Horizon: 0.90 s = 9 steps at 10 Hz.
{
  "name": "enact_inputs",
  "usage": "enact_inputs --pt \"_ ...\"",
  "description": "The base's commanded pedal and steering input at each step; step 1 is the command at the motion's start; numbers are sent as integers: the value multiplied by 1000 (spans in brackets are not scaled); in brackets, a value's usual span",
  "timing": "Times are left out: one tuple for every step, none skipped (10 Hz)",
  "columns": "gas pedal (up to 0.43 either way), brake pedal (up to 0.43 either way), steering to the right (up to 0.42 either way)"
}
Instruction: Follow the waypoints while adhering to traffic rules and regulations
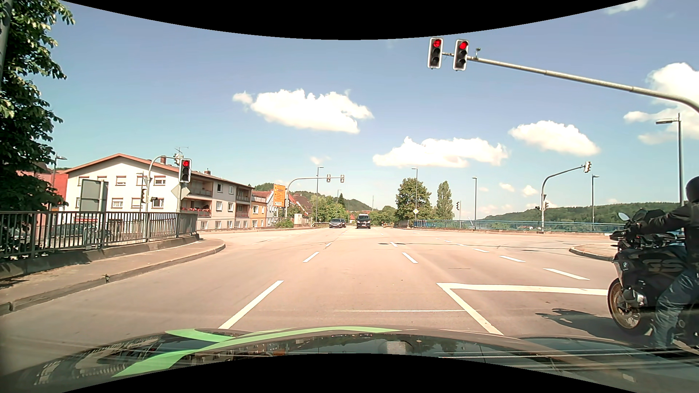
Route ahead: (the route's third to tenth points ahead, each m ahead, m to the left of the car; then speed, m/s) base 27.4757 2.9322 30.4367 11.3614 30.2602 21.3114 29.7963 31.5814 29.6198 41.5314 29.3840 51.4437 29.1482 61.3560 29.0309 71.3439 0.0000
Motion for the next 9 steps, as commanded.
enact_inputs --pt "0 280 -10" --pt "0 280 -10" --pt "0 280 -10" --pt "0 280 -10" --pt "0 280 -10" --pt "0 280 -9" --pt "0 280 -10" --pt "0 280 -10" --pt "0 280 -10"
